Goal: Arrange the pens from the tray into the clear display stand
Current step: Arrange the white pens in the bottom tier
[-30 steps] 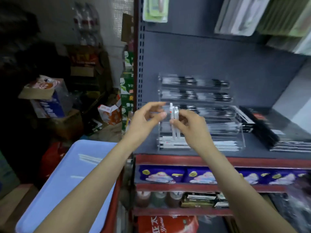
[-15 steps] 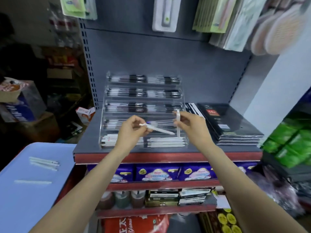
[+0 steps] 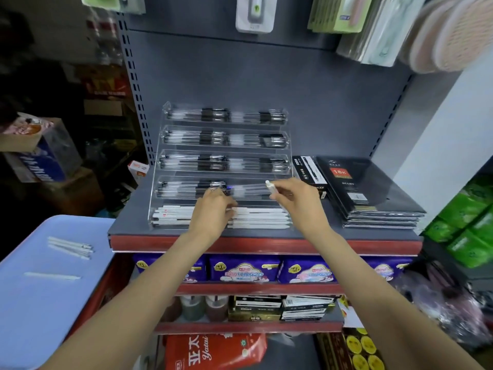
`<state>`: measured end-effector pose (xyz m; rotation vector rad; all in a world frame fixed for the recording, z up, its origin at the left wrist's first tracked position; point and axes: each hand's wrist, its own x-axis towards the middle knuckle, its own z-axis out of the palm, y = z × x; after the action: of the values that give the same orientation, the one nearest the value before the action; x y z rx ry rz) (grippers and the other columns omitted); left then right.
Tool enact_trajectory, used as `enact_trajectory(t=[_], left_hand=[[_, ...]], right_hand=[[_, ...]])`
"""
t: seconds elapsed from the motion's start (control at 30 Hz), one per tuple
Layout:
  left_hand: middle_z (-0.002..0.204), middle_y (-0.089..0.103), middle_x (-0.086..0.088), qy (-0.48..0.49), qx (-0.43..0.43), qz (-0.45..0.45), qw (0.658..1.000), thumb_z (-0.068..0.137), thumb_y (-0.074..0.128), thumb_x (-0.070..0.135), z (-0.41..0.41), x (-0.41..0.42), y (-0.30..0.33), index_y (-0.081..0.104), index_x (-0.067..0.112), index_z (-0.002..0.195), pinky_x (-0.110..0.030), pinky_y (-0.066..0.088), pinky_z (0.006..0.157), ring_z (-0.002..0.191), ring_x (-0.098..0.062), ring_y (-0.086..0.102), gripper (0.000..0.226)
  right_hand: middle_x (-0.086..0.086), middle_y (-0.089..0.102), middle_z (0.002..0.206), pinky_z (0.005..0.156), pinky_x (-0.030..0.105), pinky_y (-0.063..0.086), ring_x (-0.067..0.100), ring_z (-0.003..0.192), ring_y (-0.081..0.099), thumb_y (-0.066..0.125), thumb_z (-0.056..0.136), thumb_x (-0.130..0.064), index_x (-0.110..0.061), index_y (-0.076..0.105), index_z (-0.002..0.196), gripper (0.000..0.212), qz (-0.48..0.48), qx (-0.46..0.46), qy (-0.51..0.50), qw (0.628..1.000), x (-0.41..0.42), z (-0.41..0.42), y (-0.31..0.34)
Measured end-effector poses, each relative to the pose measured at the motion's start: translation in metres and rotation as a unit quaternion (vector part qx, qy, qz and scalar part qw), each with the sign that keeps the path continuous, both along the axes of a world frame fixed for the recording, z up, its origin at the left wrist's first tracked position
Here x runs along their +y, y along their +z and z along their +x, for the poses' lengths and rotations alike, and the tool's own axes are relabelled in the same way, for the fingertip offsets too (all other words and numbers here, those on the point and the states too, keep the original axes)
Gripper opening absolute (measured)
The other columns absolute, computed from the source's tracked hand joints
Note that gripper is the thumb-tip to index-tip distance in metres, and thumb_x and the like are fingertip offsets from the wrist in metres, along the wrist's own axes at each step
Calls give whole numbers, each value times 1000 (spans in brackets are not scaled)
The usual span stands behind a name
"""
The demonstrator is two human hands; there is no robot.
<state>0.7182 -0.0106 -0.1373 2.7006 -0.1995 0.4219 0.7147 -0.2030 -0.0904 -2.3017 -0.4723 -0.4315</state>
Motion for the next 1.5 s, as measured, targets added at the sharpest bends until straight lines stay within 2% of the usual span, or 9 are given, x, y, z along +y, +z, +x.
enact_trajectory(t=[0.13, 0.23, 0.43, 0.77, 0.93, 1.1, 1.23, 1.4, 1.5], left_hand=[[94, 65, 5, -41, -41, -256, 965, 91, 58, 14, -14, -4, 15, 64, 17, 112, -4, 43, 73, 83, 1, 58, 22], [86, 64, 15, -82, -23, -318, 944, 89, 61, 17, -21, -6, 26, 65, 20, 108, -3, 43, 67, 79, 9, 59, 20], [85, 70, 1, -53, -11, -211, 976, 83, 67, 8, -4, 2, 13, 73, 11, 90, -17, 49, 77, 73, -9, 61, 9], [100, 62, -8, -55, 37, -30, 997, 91, 58, 11, 3, 10, 3, 68, 8, 101, -35, 50, 85, 92, -22, 61, 15], [102, 60, -6, -64, 14, -87, 994, 88, 61, 11, 0, 14, 6, 67, 7, 105, -25, 47, 86, 91, -17, 60, 18], [93, 62, 4, -47, -24, -166, 985, 88, 63, 14, -18, 47, 16, 68, 14, 103, -3, 41, 75, 79, -1, 56, 16], [88, 65, 6, -3, -35, -167, 985, 88, 62, 17, -37, 108, 19, 68, 16, 104, -5, 41, 69, 77, -5, 59, 17], [98, 69, -3, 94, -32, -169, 981, 92, 58, 19, -65, 212, 3, 66, 15, 109, -35, 52, 78, 89, -20, 62, 20], [91, 69, -1, 142, -4, -170, 975, 91, 57, 20, -78, 284, -21, 67, 17, 105, -34, 51, 73, 83, -19, 62, 17]], right_hand=[[7, 67, 91, 79, 15, 49, 12, 76, 63, 67, 84, -12, -12, 70, 107, 23, -29, 8, 25, 999, 11, 4, -11], [6, 71, 99, 87, 26, 51, 17, 89, 65, 68, 83, -12, -11, 68, 108, 25, -67, 39, 27, 997, 20, 8, -21], [7, 69, 102, 91, 26, 48, 18, 93, 64, 67, 83, -11, -8, 69, 105, 22, -116, 56, 30, 991, 32, 17, -32], [5, 64, 108, 82, 37, 52, 21, 98, 61, 58, 90, -12, -14, 72, 100, 17, -167, 83, -30, 982, 22, 24, -42], [9, 63, 109, 90, 37, 50, 22, 99, 62, 63, 87, -11, -9, 69, 107, 21, -133, 81, -5, 988, 29, 24, -38], [4, 65, 97, 72, -2, 40, 8, 81, 57, 65, 86, -13, -9, 69, 106, 21, -33, 67, 34, 997, 66, 13, -22], [4, 68, 97, 70, 2, 40, 9, 81, 58, 62, 88, -16, -9, 68, 103, 17, 15, 84, 78, 993, 132, 2, -15], [5, 67, 104, 71, 5, 36, 5, 83, 55, 56, 92, -16, -10, 66, 109, 21, -6, 90, 150, 985, 245, -17, -22], [4, 63, 107, 76, 11, 40, 10, 89, 58, 52, 95, -16, -13, 63, 113, 22, -33, 114, 186, 975, 315, -30, -37]])
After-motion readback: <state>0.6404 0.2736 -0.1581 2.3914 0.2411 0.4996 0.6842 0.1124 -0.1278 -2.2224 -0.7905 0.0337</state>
